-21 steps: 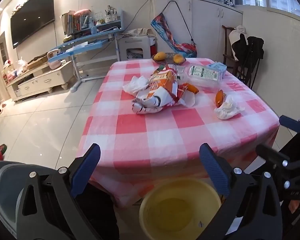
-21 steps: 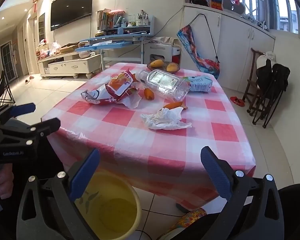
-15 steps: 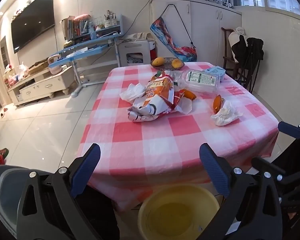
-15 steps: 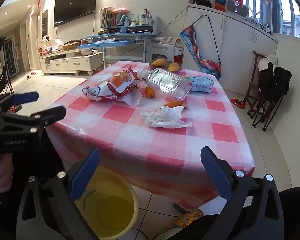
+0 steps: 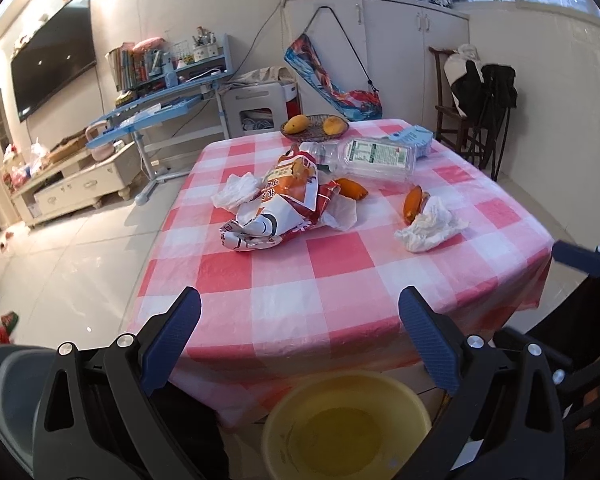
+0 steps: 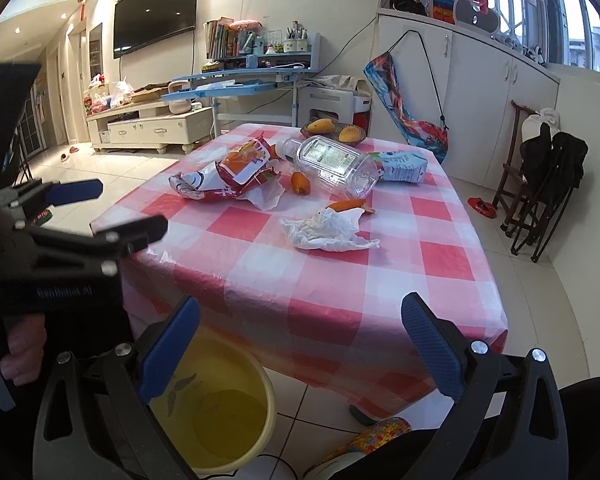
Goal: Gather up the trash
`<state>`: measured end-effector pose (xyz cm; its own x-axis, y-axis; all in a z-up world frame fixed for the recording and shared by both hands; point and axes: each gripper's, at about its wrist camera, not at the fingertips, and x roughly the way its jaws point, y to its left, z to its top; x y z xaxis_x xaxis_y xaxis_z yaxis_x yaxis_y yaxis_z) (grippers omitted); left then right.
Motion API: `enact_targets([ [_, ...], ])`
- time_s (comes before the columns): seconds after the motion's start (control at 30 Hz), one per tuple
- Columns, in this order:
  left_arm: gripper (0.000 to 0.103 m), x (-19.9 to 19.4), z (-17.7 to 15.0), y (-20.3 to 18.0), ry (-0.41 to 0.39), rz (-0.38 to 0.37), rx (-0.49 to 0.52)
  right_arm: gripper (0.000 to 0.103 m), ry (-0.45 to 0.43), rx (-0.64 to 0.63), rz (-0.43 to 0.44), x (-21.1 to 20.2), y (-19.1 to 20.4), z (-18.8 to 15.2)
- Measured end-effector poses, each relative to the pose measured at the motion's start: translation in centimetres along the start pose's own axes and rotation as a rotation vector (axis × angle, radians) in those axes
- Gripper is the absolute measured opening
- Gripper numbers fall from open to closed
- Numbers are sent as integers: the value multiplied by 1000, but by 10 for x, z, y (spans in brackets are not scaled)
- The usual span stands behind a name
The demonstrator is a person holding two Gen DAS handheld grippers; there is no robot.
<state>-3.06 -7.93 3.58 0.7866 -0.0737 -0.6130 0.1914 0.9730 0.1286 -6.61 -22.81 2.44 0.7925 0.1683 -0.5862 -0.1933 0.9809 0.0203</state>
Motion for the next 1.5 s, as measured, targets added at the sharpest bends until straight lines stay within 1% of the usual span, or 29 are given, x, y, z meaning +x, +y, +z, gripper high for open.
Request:
enact_targets([
  [0.17, 96, 0, 0, 2, 0, -9, -12, 97, 11, 17, 21, 3, 2, -1],
  [0.3, 96, 0, -1, 6, -2, -9, -31, 97, 33, -18, 4, 5, 4, -2],
  [0.4, 96, 1, -1, 9, 0, -2, -46, 97, 12, -35, -7, 5, 5, -2],
  [0.47, 96, 2, -1, 11, 1, 5, -56, 97, 5, -18, 15, 3, 5, -2],
  [0.53, 96, 2, 0, 13, -2, 8, -66, 97, 2, -19, 18, 4, 5, -2],
  [0.77, 96, -3, 0, 22, -22, -10, -94, 97, 41, -8, 28, 8, 6, -1],
  [1.0, 96, -5, 0, 22, -27, -27, -81, 97, 70, -42, 27, 12, 14, -2],
  [1.2, 96, -4, -1, 17, -21, -15, -54, 97, 60, -56, 13, 12, 16, -3],
  [1.5, 96, -1, -1, 19, -11, -14, -70, 97, 48, -51, 10, 11, 15, -3],
])
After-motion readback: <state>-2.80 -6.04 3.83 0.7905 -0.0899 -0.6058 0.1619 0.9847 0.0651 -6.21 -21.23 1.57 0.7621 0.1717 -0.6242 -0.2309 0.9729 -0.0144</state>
